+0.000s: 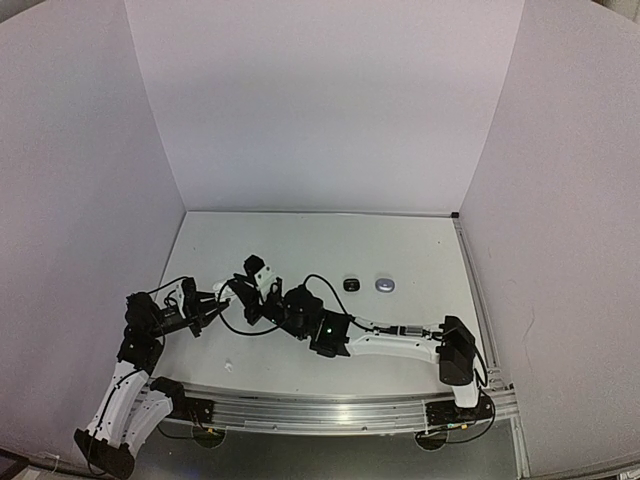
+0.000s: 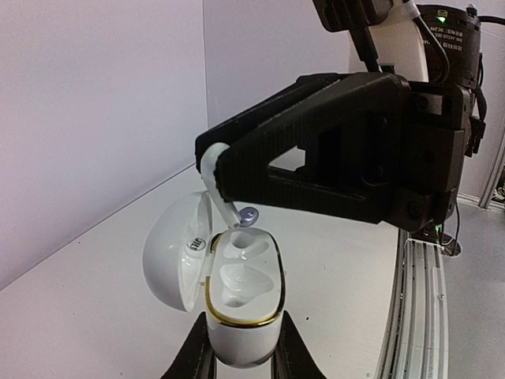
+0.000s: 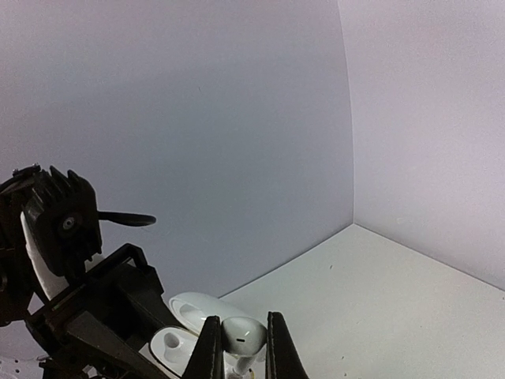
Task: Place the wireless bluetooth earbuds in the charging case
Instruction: Insert the right earbud into the right side groove of the charging case.
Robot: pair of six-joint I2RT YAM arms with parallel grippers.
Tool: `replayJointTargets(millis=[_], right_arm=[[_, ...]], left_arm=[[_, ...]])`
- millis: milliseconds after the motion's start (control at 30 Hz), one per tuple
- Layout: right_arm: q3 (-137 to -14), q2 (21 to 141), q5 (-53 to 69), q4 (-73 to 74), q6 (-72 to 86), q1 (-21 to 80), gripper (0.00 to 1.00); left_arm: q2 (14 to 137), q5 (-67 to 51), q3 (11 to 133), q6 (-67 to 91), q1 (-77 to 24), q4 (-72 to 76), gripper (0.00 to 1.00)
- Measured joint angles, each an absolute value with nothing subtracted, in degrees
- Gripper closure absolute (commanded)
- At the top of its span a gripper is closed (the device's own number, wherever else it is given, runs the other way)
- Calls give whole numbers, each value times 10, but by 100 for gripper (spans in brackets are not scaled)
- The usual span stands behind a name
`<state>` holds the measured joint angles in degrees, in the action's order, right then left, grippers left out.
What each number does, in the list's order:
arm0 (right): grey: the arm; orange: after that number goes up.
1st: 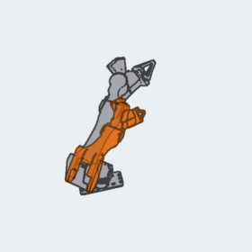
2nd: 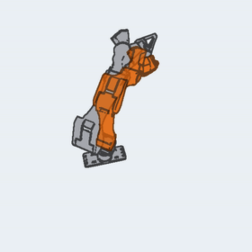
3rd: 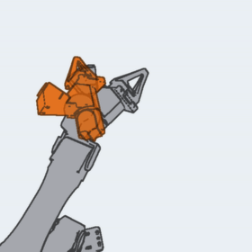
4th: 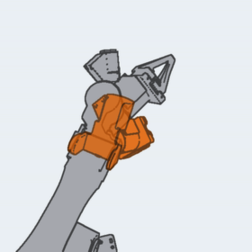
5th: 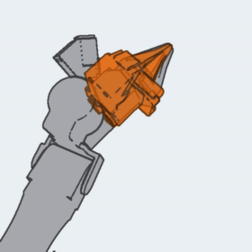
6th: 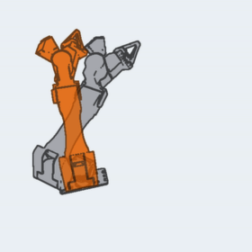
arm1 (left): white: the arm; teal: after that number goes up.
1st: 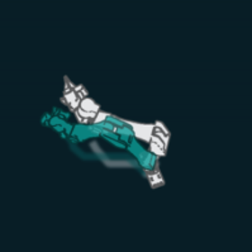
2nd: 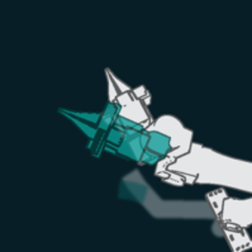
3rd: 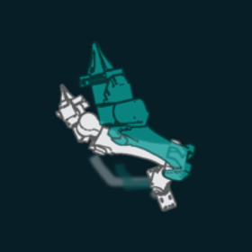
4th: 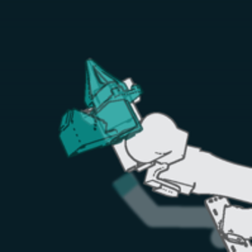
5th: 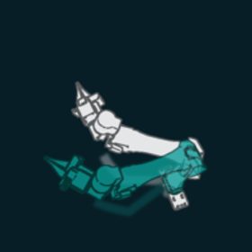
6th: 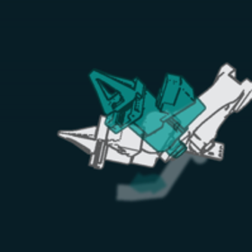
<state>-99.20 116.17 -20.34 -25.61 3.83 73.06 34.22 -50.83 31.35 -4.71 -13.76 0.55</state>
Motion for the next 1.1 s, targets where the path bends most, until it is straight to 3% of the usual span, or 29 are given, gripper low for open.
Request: replayJointTargets(millis=[1100], right_arm=[[-983, 1158, -210, -244, 43, 730, 100]], left_arm=[[357, -503, 314, -45, -138, 6, 100]])
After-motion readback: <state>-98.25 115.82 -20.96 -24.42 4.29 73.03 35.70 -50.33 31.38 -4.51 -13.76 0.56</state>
